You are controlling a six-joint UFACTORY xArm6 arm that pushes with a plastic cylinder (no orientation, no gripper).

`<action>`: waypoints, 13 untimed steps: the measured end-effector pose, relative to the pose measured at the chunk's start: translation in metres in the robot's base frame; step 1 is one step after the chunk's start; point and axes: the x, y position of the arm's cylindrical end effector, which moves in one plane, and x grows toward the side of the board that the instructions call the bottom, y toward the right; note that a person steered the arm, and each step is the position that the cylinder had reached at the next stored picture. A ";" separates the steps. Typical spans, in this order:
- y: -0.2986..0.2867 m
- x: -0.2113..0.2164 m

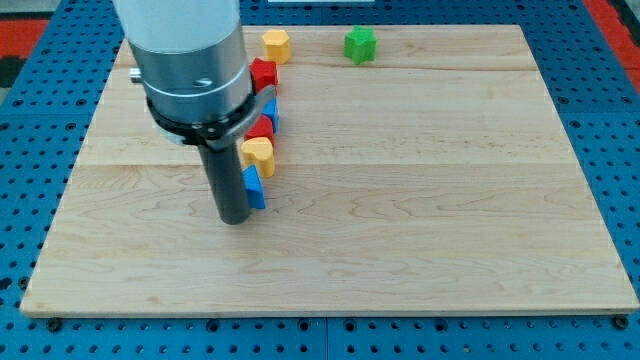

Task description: Move red circle towards the right

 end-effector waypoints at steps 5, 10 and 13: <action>-0.001 -0.060; -0.028 -0.073; 0.193 -0.143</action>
